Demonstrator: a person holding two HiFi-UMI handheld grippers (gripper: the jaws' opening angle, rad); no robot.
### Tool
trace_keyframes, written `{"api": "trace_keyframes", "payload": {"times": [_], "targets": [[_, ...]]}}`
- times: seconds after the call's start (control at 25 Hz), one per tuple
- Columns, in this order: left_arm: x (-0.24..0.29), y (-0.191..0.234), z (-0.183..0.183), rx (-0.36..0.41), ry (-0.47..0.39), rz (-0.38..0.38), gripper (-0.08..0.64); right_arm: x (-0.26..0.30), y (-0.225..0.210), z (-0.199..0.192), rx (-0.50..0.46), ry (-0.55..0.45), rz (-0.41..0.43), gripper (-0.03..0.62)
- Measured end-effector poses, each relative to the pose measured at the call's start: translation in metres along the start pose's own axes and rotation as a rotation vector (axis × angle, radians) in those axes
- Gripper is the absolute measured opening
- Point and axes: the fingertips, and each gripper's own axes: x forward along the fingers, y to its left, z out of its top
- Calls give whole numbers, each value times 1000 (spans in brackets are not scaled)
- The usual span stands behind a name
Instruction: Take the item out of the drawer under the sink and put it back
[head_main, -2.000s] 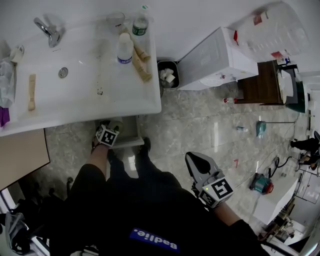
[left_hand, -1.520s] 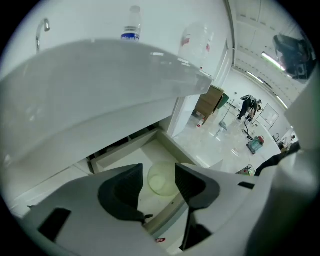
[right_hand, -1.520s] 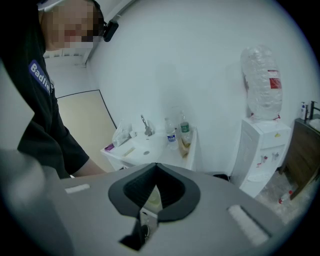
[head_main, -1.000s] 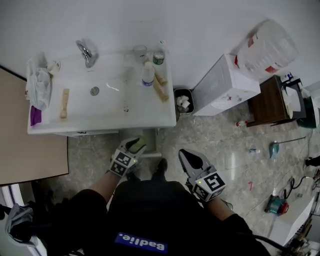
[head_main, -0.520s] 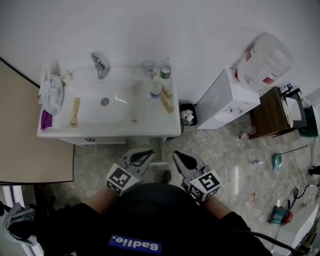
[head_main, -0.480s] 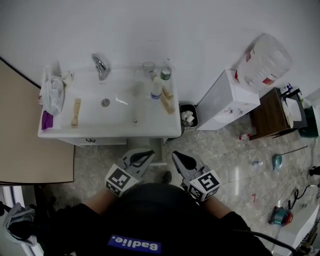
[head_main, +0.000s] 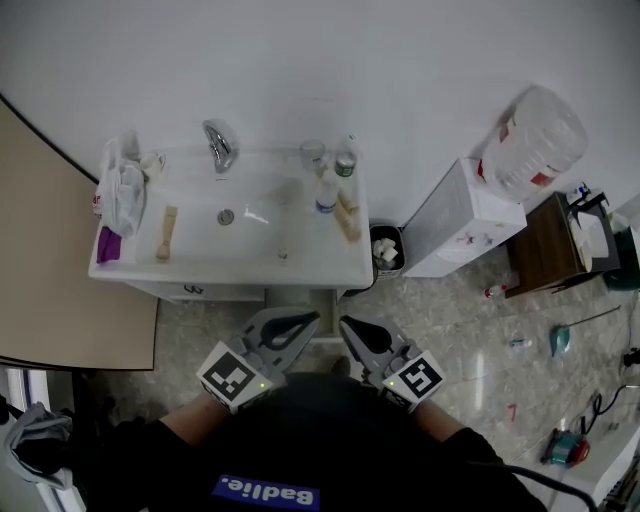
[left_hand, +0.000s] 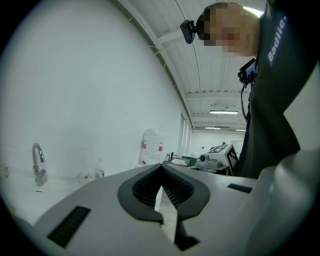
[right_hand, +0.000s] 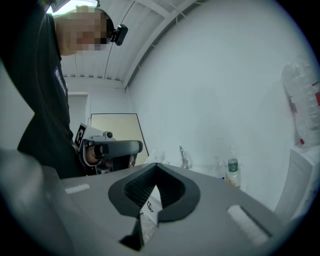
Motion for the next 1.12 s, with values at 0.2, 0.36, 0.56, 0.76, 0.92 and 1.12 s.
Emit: {"api": "trace_keyframes", "payload": {"times": [0.2, 0.36, 0.56, 0.76, 0.92, 1.12], "targets": [[-3, 4, -7, -18, 3, 7, 5, 4, 9, 2, -5, -7, 47, 1], [-4, 5, -9, -19, 4, 8, 6, 6, 11, 1, -4, 6, 57, 2], [-6, 7, -9, -15, -2, 12, 6, 9, 13, 0, -11, 12, 65, 1], [-6, 6, -9, -24, 3, 15, 6, 9, 12, -1, -8, 18, 65, 2], [-8, 7, -12, -25, 3, 18, 6, 11, 14, -3, -11, 22, 67, 2], [-10, 11, -13, -29, -8, 27, 6, 11, 13, -4, -11, 22, 61, 2]]}}
